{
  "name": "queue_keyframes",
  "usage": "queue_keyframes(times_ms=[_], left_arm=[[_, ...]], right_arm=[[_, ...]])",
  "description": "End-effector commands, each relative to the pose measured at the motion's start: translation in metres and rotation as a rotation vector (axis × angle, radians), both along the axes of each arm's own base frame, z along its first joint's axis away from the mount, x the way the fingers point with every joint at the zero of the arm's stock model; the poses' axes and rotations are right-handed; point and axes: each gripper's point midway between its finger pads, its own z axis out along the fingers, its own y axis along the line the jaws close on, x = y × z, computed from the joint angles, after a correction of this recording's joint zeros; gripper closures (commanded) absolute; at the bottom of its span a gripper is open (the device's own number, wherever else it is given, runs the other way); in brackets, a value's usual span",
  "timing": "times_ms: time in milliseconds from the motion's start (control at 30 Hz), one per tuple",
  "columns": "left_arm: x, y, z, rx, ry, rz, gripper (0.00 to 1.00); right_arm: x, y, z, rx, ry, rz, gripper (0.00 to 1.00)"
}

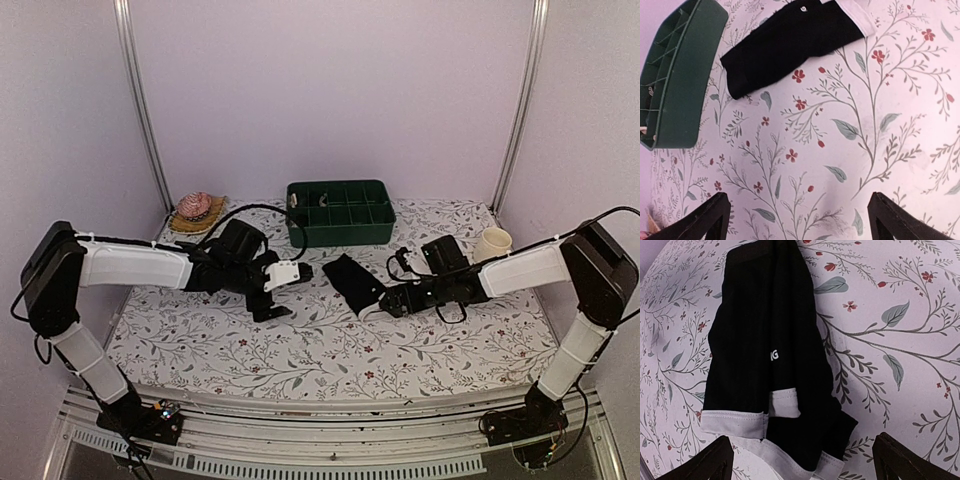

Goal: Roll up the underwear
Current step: Rotate the underwear at the center of the board, then roll the underwear at the center of the board.

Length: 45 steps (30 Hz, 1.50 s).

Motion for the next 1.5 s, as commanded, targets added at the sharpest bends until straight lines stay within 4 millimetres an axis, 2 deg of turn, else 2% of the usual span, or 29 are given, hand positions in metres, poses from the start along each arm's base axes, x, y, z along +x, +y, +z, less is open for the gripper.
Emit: queue_keyframes(times_ms=[0, 200, 400, 467, 600, 700, 800, 867, 933, 1000, 1100, 1300, 1467], left_arm=[[-0.001, -0.002, 0.013, -0.091, -0.024, -0.024, 0.01], [-0.001, 0.004, 0.028, -0.138, -0.043, 0.003, 0.02], [0.007, 0.017, 0.041, -0.187, -0.084, 0.043, 0.01], [0.011, 0.021, 0.046, -0.203, -0.089, 0.058, 0.02], [0.009, 0.023, 0.048, -0.210, -0.091, 0.045, 0.02], [-0.005, 0.017, 0.041, -0.210, -0.061, -0.038, 0.02], [-0.019, 0.012, 0.033, -0.204, -0.045, -0.127, 0.01], [-0.018, 0.012, 0.029, -0.201, -0.055, -0.128, 0.02], [-0.010, 0.014, 0.026, -0.194, -0.061, -0.090, 0.02], [-0.001, 0.017, 0.023, -0.196, -0.066, -0.042, 0.02], [0.011, 0.023, 0.024, -0.224, -0.092, 0.025, 0.02], [0.028, 0.032, 0.029, -0.298, -0.086, 0.102, 0.01], [0.032, 0.035, 0.027, -0.310, -0.067, 0.128, 0.01]], right_arm=[[0.001, 0.013, 0.000, 0.049, 0.031, 0.039, 0.01], [-0.026, 0.045, -0.015, 0.022, 0.083, 0.139, 0.01], [-0.076, 0.108, -0.008, 0.038, 0.086, 0.300, 0.01], [-0.098, 0.132, -0.010, 0.040, 0.109, 0.357, 0.01], [-0.117, 0.158, -0.010, -0.008, 0.106, 0.399, 0.01], [-0.110, 0.153, 0.011, -0.044, 0.030, 0.364, 0.01], [-0.097, 0.132, 0.046, -0.107, -0.135, 0.356, 0.01], [-0.092, 0.119, 0.067, -0.157, -0.290, 0.396, 0.01], [-0.092, 0.109, 0.075, -0.206, -0.434, 0.476, 0.01], [-0.090, 0.101, 0.072, -0.294, -0.599, 0.573, 0.01], [-0.087, 0.101, 0.063, -0.405, -0.766, 0.699, 0.01], [-0.083, 0.119, 0.033, -0.647, -0.861, 0.849, 0.00], [-0.080, 0.139, 0.023, -0.743, -0.939, 0.959, 0.04]])
